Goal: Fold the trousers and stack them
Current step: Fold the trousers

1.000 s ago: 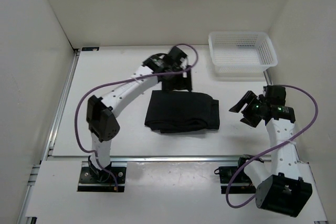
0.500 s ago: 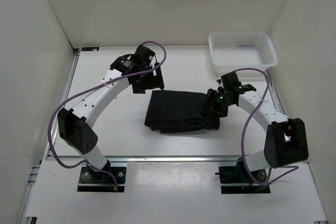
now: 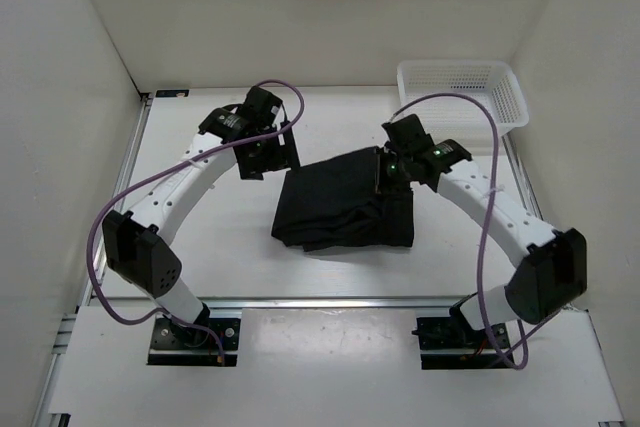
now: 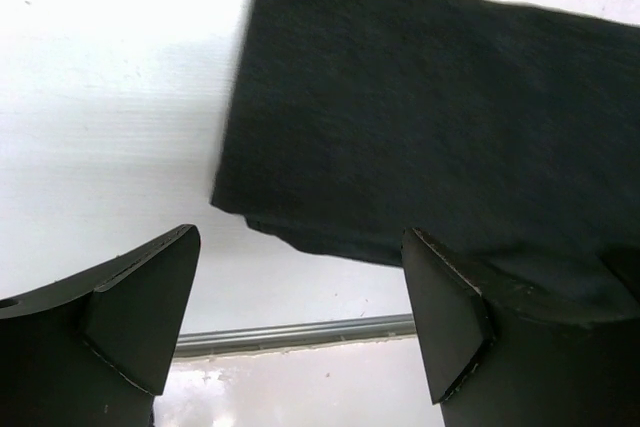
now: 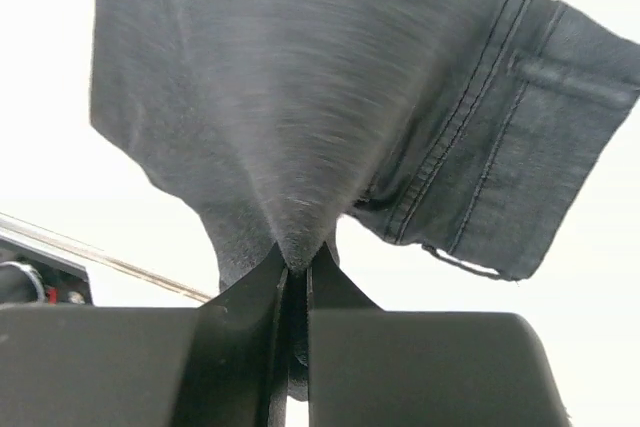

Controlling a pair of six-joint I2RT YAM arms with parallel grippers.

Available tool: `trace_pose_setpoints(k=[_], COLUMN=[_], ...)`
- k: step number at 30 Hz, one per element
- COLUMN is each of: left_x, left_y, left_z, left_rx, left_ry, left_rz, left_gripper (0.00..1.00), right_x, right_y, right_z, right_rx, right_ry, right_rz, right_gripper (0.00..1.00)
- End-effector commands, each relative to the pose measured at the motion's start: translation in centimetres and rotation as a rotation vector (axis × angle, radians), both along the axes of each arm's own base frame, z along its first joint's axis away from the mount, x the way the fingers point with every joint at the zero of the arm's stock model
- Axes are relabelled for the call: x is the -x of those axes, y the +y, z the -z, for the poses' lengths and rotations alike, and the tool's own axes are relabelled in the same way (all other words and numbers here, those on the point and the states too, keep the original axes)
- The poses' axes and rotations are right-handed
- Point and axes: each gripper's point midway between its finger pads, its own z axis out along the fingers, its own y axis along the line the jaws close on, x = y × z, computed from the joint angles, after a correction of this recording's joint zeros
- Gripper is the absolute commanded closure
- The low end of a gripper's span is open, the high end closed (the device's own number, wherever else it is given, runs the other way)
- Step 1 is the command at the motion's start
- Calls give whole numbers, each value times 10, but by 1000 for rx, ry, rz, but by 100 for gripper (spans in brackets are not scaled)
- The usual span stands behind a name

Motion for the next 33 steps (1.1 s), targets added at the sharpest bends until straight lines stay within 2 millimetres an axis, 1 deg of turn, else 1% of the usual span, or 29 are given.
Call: trace_pose_setpoints(k=[1,3,4,5,6,8,9,10,11,12,13,14,15,16,18,19,20,21,22,23,24,25,26,27,28,29,30,32,33], left_x=[-5,-5,-6,-6,-7,-7,-8,-9,-6,-10,-4,-1,-1,1,2,4,6,3,2,4,5,4,4,4,8,9,12,17,23], left_y=[13,12,11,9,9,3,0,-4,-8,-10,-16,-26,-29,-34,-42,-49,-57,-63,-70,-74,-79,-83,-89,-89,-93,-92,-95,-97,-91], left_z=[-41,-41,-44,-40,-37,-32,-24,-24,-14,-9,-1,2,12,17,27,30,30,35,38,44,51,62,68,74,87,96,103,119,130], left_rx=[22,24,28,30,21,41,43,63,51,49,43,57,39,41,24,30,30,27,37,29,24,20,18,10,-5,-14,-18,-30,-45], left_ry=[-112,-110,-118,-105,-99,-80,-67,-68,-44,-40,-16,-5,17,33,55,61,60,64,63,76,85,114,117,130,154,170,175,203,226], left_rz=[-13,-1,-1,4,13,31,36,46,60,60,89,116,135,149,174,193,212,221,235,243,255,260,272,272,283,282,292,290,289], left_gripper=[8,8,8,8,8,8,8,8,8,8,8,8,9,9,10,12,18,24,32,42,52,64,70,73,79,83,85,87,87], right_x=[2,7,6,6,12,8,4,9,8,8,10,13,20,19,16,15,14,13,8,6,6,0,2,2,-3,8,9,16,28], right_y=[-27,-41,-49,-57,-64,-78,-83,-92,-102,-108,-115,-119,-127,-131,-140,-134,-130,-127,-121,-116,-113,-107,-99,-100,-101,-105,-115,-118,-123], right_z=[-48,-55,-53,-45,-33,-10,4,24,38,45,48,51,53,49,31,19,11,5,-4,-8,-5,-5,3,10,19,45,60,84,103], right_rx=[41,73,91,117,143,206,231,270,296,316,325,340,375,380,397,369,351,332,314,285,279,265,247,248,245,280,303,297,315], right_ry=[-132,-157,-165,-148,-125,-111,-96,-53,-7,11,29,40,62,60,13,-31,-54,-71,-94,-100,-83,-83,-56,-37,-39,19,56,117,175], right_rz=[80,109,125,144,138,149,166,176,201,232,279,305,341,400,473,483,478,480,474,467,457,440,407,408,419,407,435,448,448], right_gripper=[100,100,100,100,100,87,87,87,68,54,38,25,18,18,20,22,29,49,62,73,81,92,94,97,100,100,100,100,100])
